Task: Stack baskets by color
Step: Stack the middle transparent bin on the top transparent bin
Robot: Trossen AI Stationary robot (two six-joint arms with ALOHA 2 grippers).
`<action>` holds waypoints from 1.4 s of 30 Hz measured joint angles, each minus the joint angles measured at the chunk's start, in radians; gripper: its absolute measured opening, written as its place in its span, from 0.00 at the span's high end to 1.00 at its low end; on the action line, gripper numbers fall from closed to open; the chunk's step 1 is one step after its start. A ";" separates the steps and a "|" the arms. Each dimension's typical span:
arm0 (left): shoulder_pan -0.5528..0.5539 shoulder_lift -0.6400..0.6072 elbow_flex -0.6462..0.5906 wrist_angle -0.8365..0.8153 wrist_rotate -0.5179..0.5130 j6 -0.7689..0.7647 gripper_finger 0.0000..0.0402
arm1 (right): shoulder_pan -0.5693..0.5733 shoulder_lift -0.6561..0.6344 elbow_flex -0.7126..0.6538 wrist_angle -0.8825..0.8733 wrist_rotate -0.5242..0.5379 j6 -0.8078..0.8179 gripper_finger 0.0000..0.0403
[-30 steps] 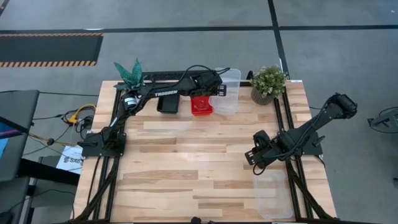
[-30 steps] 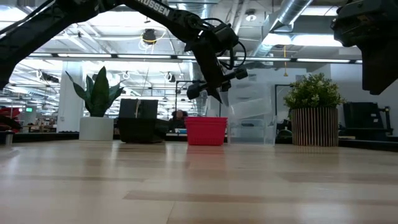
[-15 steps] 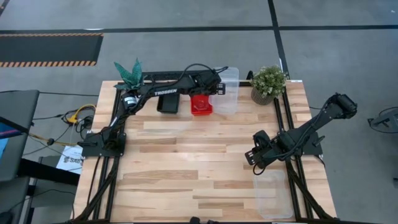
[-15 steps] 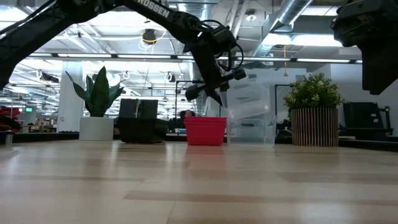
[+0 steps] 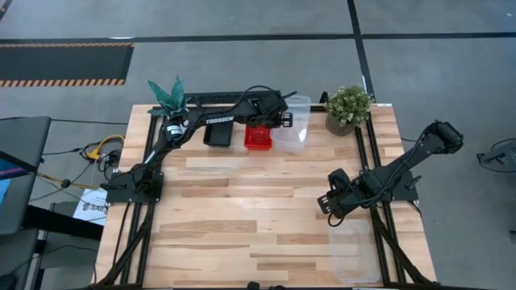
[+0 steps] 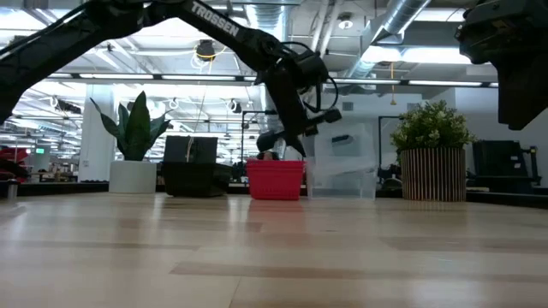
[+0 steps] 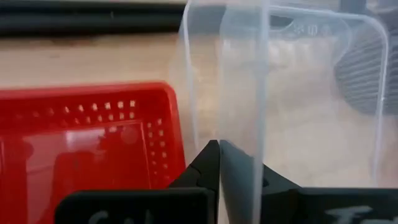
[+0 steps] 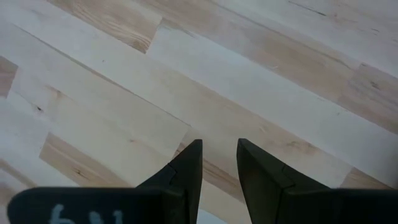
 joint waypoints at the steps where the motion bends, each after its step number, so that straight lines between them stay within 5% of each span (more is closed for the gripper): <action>1: -0.001 0.000 0.000 0.003 -0.021 0.000 1.00 | 0.000 0.001 0.000 -0.001 0.000 0.000 0.70; 15: 0.008 -0.011 0.081 -0.082 -0.046 0.016 1.00 | 0.000 0.001 0.000 -0.005 0.008 -0.001 0.70; 42: 0.046 0.026 0.086 -0.104 0.073 0.069 1.00 | 0.000 0.001 0.000 -0.010 0.025 -0.003 0.70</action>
